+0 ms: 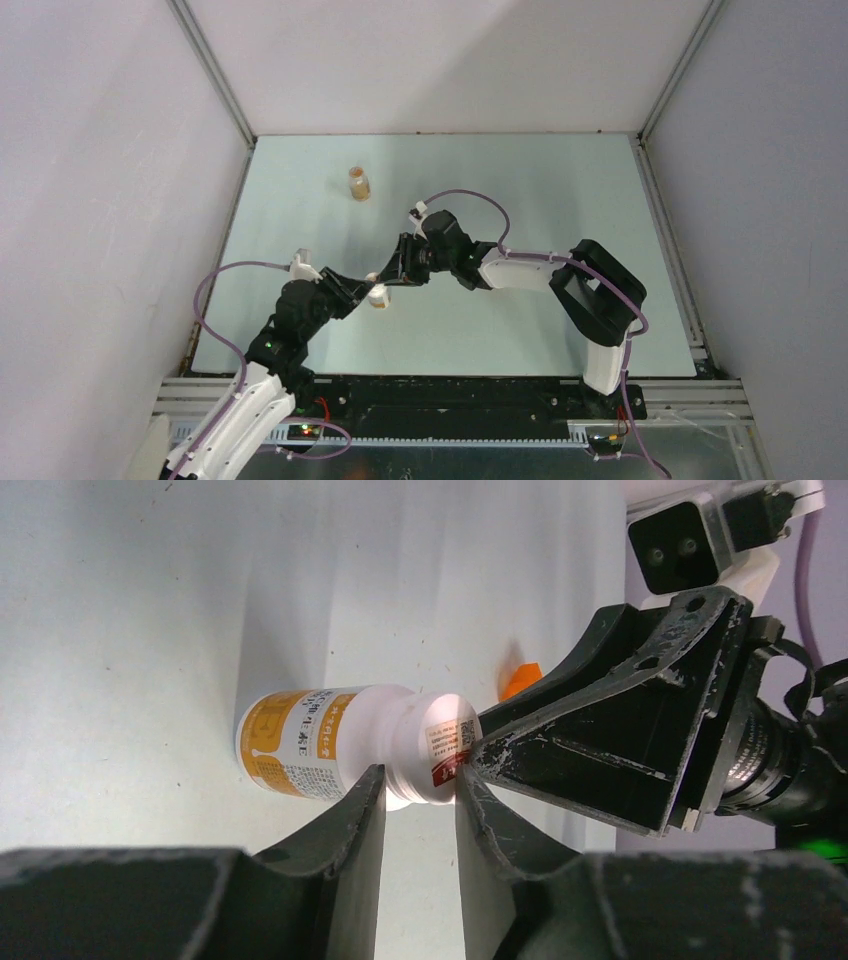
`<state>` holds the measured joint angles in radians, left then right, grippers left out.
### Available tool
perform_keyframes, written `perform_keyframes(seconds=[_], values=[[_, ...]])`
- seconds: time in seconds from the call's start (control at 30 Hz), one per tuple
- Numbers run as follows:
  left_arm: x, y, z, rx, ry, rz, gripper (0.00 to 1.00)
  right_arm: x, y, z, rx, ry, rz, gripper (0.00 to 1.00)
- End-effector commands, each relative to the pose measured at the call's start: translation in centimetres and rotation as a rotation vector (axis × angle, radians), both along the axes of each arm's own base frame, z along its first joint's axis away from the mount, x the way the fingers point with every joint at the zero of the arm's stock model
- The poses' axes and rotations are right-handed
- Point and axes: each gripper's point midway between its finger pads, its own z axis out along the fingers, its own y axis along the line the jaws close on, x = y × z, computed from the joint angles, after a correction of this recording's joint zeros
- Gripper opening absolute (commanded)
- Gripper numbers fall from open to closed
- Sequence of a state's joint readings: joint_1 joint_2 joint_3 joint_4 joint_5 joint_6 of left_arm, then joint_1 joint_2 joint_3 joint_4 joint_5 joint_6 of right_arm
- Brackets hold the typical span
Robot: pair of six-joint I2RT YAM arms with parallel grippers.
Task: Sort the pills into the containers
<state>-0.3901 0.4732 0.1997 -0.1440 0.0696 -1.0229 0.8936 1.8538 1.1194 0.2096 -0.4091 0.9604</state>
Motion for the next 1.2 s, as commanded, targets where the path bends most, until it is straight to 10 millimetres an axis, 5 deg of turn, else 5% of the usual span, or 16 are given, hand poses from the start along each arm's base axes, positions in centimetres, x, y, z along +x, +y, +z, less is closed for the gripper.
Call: perform_keyframes(seconds=[0.0, 0.37, 0.5, 1.17], values=[[-0.4, -0.6, -0.9, -0.034, 0.013, -0.026, 0.31, -2.2, 1.2, -1.2, 0.043, 0.047, 0.055, 0.31], [-0.4, -0.4, -2.0, -0.016, 0.02, -0.021, 0.01, -2.3, 1.3, -1.8, 0.068, 0.023, 0.048, 0.1], [-0.2, -0.4, -2.0, -0.01, 0.016, -0.02, 0.0, -2.0, 1.4, -1.8, 0.078, 0.023, 0.048, 0.0], [0.2, -0.1, -1.4, 0.018, -0.006, -0.011, 0.0, -1.5, 1.3, -0.5, 0.303, 0.165, 0.023, 0.0]])
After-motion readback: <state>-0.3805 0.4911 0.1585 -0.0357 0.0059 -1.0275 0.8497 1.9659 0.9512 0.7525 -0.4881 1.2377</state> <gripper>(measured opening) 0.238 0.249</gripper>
